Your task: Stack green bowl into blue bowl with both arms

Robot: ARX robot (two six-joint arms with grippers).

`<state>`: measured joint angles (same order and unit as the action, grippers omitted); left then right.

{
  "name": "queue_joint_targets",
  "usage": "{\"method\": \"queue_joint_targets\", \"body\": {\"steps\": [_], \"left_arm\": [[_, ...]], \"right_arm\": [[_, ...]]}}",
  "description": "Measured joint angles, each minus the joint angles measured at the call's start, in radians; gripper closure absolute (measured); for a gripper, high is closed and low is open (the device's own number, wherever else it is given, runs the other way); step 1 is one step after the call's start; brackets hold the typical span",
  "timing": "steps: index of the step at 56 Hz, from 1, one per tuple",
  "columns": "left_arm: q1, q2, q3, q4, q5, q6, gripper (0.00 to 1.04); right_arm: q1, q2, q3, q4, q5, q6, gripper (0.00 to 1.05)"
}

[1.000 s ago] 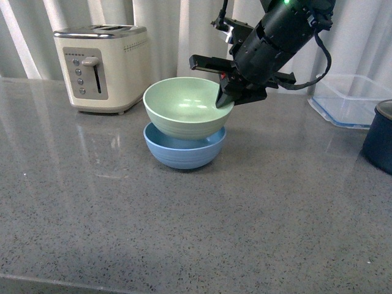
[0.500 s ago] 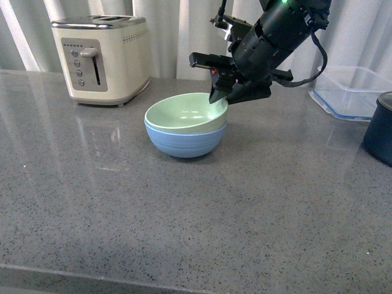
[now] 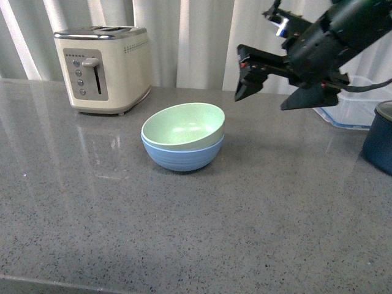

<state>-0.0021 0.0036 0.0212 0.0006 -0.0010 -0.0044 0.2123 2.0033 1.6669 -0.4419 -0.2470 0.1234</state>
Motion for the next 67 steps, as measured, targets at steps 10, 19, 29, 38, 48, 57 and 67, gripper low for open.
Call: {"method": "queue_joint_targets", "body": {"steps": [10,19,29,38,48,57,67], "left_arm": [[0.000,0.000,0.000,0.000,0.000,0.000,0.07],[0.000,0.000,0.000,0.000,0.000,0.000,0.07],[0.000,0.000,0.000,0.000,0.000,0.000,0.07],[0.000,0.000,0.000,0.000,0.000,0.000,0.07],[0.000,-0.001,0.000,0.000,-0.002,0.000,0.07],[0.000,0.000,0.000,0.000,-0.002,0.000,0.07],[0.000,0.000,0.000,0.000,-0.002,0.000,0.07]], "right_arm": [[-0.098,-0.219,-0.258,0.058,0.000,-0.003,0.10],[-0.212,-0.484,-0.554,0.066,-0.013,-0.007,0.10],[-0.337,-0.784,-0.821,-0.015,-0.048,-0.032,0.10],[-0.411,-0.997,-0.963,-0.035,0.014,-0.074,0.10],[-0.357,-1.167,-1.383,0.921,0.112,-0.111,0.48],[-0.323,-1.249,-1.465,0.993,0.144,-0.117,0.76],[-0.250,-1.331,-1.529,0.969,0.239,-0.123,1.04]]}}
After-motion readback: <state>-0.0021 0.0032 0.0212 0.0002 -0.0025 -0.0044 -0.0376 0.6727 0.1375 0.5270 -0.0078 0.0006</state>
